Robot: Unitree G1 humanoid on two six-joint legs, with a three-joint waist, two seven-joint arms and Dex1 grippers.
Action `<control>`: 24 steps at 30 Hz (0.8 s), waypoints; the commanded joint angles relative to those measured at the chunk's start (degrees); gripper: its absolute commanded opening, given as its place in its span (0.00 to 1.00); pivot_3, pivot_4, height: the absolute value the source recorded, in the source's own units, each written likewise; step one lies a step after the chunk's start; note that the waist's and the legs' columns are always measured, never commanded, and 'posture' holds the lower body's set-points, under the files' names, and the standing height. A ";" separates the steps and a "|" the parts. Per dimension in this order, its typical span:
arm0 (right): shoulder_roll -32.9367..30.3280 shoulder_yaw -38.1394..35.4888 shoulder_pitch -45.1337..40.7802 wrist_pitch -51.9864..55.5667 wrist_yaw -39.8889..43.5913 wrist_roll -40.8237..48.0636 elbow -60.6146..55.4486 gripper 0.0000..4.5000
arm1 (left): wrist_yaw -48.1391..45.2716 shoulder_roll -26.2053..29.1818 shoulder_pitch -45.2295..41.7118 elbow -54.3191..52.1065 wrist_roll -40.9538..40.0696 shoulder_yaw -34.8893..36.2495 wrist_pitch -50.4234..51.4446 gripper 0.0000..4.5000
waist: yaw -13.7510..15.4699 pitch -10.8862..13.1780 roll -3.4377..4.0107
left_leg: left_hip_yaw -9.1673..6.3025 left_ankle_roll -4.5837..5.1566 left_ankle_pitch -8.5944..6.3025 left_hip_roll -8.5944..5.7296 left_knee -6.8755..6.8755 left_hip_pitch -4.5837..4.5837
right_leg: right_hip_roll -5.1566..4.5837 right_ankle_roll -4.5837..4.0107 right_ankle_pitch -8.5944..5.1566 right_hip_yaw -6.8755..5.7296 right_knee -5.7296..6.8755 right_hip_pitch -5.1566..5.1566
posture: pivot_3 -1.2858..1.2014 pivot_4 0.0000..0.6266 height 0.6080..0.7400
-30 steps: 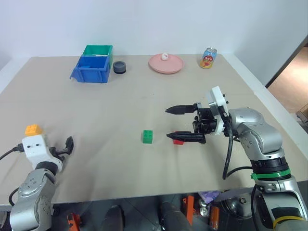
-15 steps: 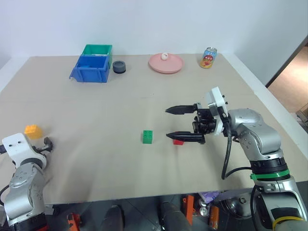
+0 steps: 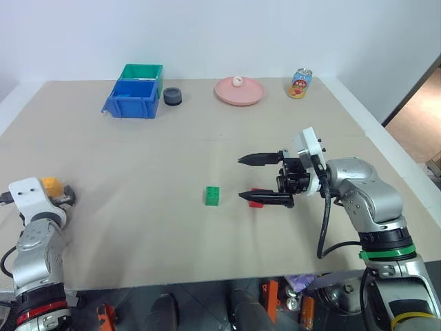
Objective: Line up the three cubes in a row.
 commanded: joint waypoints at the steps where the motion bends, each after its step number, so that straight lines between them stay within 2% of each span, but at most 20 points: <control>1: -0.70 -1.60 -0.50 -0.65 -0.21 0.30 -0.98 1.00 | -0.44 0.56 -0.77 2.43 0.99 -1.29 -1.61 0.92 | 0.00 0.00 0.00 | 0.00 0.00 0.00 0.00 0.00 0.00 | -0.01 0.00 0.00 0.00 0.00 0.00 | 0.52 0.24 0.97; 8: -0.78 -1.48 -1.06 -0.89 -0.03 0.08 -0.36 1.00 | -1.86 0.51 -0.93 3.78 1.05 -2.11 -3.90 0.40 | 0.05 -0.02 0.04 | 0.00 -0.01 0.01 -0.01 -0.01 0.00 | -0.01 0.01 0.01 0.00 0.00 0.00 | 0.52 0.24 0.97; 10: -0.73 -1.42 -1.34 -0.92 0.04 -0.03 -0.07 1.00 | -1.87 0.46 -0.99 3.98 1.00 -2.03 -4.09 0.29 | 0.07 -0.02 0.04 | 0.01 -0.01 0.01 -0.01 -0.02 0.00 | -0.01 0.01 0.01 0.00 0.00 0.00 | 0.52 0.24 0.97; 17: -0.53 -1.18 -2.17 -1.57 0.53 -0.70 1.38 1.00 | -5.61 1.53 -0.47 1.45 1.55 -4.66 -5.85 0.29 | 0.08 -0.02 0.04 | 0.01 -0.01 0.01 -0.01 -0.01 0.00 | -0.02 0.01 0.01 0.01 0.00 0.00 | 0.52 0.24 0.97; 24: -0.56 -0.98 -2.52 -2.15 0.92 -1.31 2.23 1.00 | -18.64 6.05 -3.92 -0.43 0.10 -9.28 -12.91 0.29 | 0.51 0.04 -0.07 | 0.02 -0.02 0.01 -0.01 -0.01 -0.23 | -0.03 0.02 0.00 0.01 -0.12 -0.16 | 0.52 0.24 0.97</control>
